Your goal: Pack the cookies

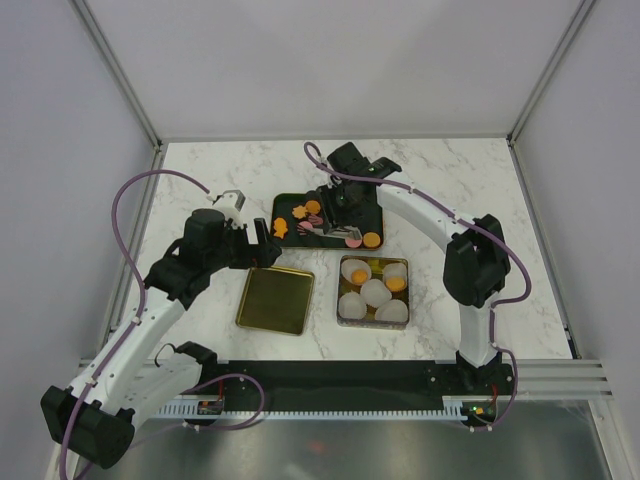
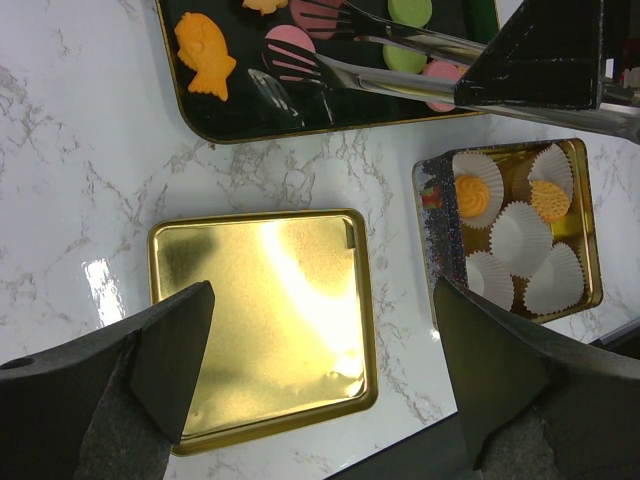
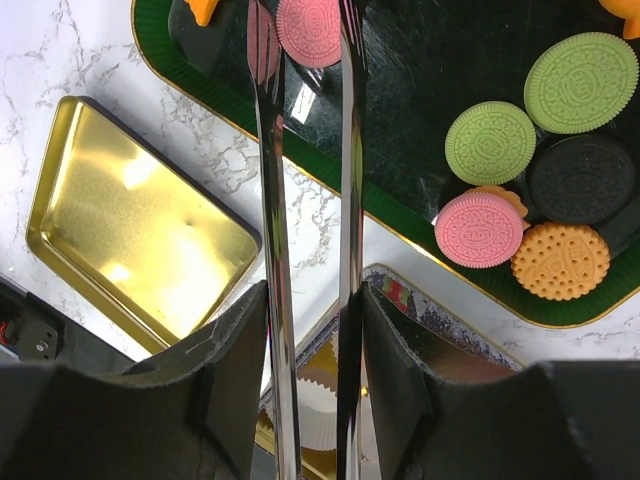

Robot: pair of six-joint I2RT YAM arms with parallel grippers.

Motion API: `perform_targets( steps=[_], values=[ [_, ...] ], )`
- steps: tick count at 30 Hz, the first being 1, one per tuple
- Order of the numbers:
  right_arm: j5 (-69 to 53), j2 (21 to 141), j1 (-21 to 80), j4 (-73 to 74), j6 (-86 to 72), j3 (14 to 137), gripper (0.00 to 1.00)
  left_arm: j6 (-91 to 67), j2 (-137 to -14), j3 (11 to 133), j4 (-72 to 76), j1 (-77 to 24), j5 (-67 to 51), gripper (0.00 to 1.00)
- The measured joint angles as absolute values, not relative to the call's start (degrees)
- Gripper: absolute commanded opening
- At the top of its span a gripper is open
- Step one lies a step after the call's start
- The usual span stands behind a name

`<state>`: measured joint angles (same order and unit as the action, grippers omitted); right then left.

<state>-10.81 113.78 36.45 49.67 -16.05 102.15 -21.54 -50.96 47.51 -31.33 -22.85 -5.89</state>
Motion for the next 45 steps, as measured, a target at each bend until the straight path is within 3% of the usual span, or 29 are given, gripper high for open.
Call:
perform_targets(
  steps=[9,31,45],
  values=[
    [-11.9,113.8,35.9,49.1,-16.1,102.1,0.42,-21.5,-51.0,47.5,-31.3,-22.9,-5.9,1.0],
    [-12.2,108.0,34.1,48.4,-16.3,100.1,0.42,-21.5,-51.0,47.5,-31.3,-22.9,-5.9,1.0],
    [-14.5,91.6,32.2,49.6,-17.4,89.9,0.43,-21.5,-51.0,47.5,-31.3,-22.9,-5.9,1.0]
  ],
)
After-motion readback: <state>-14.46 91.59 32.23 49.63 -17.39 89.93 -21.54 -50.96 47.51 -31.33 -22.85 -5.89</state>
